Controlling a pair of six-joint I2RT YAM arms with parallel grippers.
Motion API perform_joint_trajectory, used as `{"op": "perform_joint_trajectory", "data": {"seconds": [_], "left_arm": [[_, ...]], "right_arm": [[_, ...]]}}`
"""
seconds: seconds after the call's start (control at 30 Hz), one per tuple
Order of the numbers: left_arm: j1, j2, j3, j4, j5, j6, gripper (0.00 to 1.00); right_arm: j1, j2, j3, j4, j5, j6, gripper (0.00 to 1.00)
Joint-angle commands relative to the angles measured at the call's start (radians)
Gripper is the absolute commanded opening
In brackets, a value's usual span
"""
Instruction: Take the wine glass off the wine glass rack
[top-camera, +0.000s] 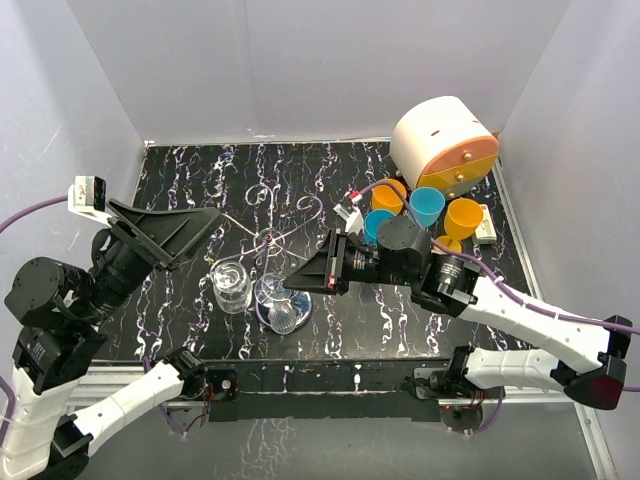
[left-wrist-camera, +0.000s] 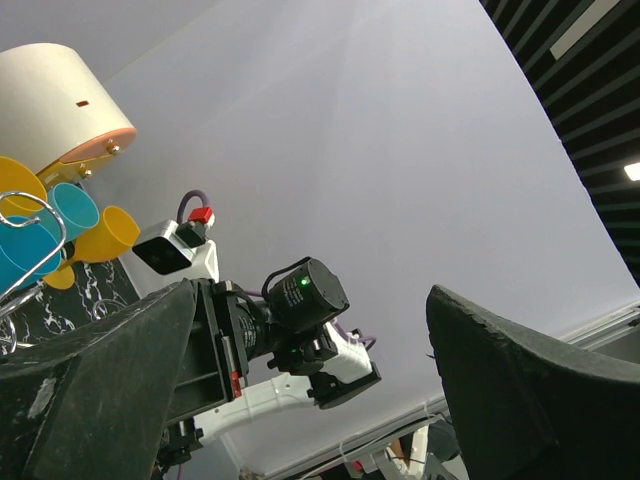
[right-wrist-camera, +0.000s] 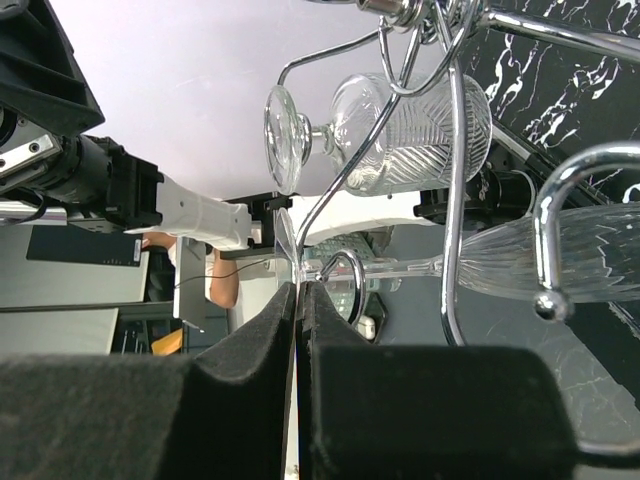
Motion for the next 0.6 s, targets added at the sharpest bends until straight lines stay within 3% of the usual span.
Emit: {"op": "perform_joint_trajectory", "data": {"seconds": [0.0, 0.57], "left_arm": [[0.002, -0.013, 0.003, 0.007, -0.013, 0.002, 0.99], [0.002, -0.012, 0.016, -0.001, -0.018, 0.009, 0.99]], "right_arm": [[0.005, -0.010, 0.043, 0.112, 0.010, 0.020, 0.00], [0.005, -0.064, -0.022, 0.129, 0.182, 0.114, 0.00]]}}
